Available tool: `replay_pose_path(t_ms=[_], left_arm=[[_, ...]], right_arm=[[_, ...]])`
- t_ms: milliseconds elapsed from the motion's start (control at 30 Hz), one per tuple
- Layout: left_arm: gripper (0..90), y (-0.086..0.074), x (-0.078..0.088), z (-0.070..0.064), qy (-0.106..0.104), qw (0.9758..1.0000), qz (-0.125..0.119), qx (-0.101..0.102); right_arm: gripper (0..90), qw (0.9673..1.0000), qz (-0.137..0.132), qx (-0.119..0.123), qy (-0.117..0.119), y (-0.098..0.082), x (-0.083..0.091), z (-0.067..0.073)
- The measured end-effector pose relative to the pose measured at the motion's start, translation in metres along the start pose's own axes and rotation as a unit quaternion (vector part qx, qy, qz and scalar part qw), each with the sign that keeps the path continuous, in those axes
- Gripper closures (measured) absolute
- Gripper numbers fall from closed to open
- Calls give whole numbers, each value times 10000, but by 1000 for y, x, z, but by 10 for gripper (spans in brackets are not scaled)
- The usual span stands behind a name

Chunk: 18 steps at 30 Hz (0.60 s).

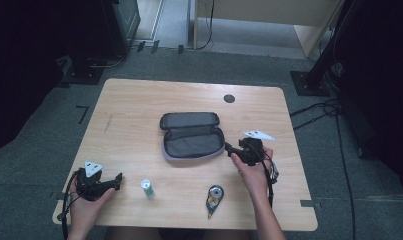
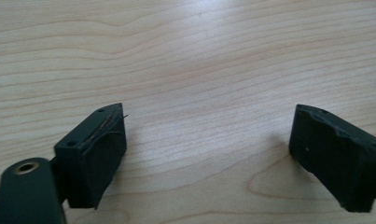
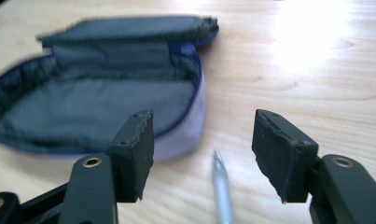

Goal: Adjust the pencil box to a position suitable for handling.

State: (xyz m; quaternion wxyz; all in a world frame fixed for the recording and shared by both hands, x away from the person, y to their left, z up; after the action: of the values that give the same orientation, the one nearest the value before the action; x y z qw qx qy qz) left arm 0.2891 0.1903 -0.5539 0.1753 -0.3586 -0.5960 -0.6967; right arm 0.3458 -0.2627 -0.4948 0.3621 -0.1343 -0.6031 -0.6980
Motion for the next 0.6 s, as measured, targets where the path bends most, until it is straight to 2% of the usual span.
replay_pose_path(t_ms=[67, 233, 400, 600], left_arm=[[94, 0, 0, 0, -12, 10000, 7, -9], [94, 0, 0, 0, -10, 10000, 2, -8], [94, 0, 0, 0, -11, 10000, 1, -6], [94, 0, 0, 0, -11, 10000, 1, -6]], right_arm=[[390, 10000, 81, 55, 2, -10, 4, -8], [423, 9999, 111, -104, 3, -20, 10, -19], [462, 10000, 55, -44, 13, -21, 17, -18], [463, 9999, 119, -34, -8, -28, 15, -18]])
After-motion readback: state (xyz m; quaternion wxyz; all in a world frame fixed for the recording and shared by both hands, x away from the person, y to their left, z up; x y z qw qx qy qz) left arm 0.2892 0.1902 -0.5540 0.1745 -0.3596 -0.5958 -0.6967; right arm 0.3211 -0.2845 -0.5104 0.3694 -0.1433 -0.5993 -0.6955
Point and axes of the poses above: each handheld gripper's, and its own axes: x roughly backward along the jaws, y roughly out of its top, z roughly to its left, the point moved 5 cm from there along -x, roughly forward along the jaws, and after that the axes turned 2 degrees about -x, right-handed, at the moved point
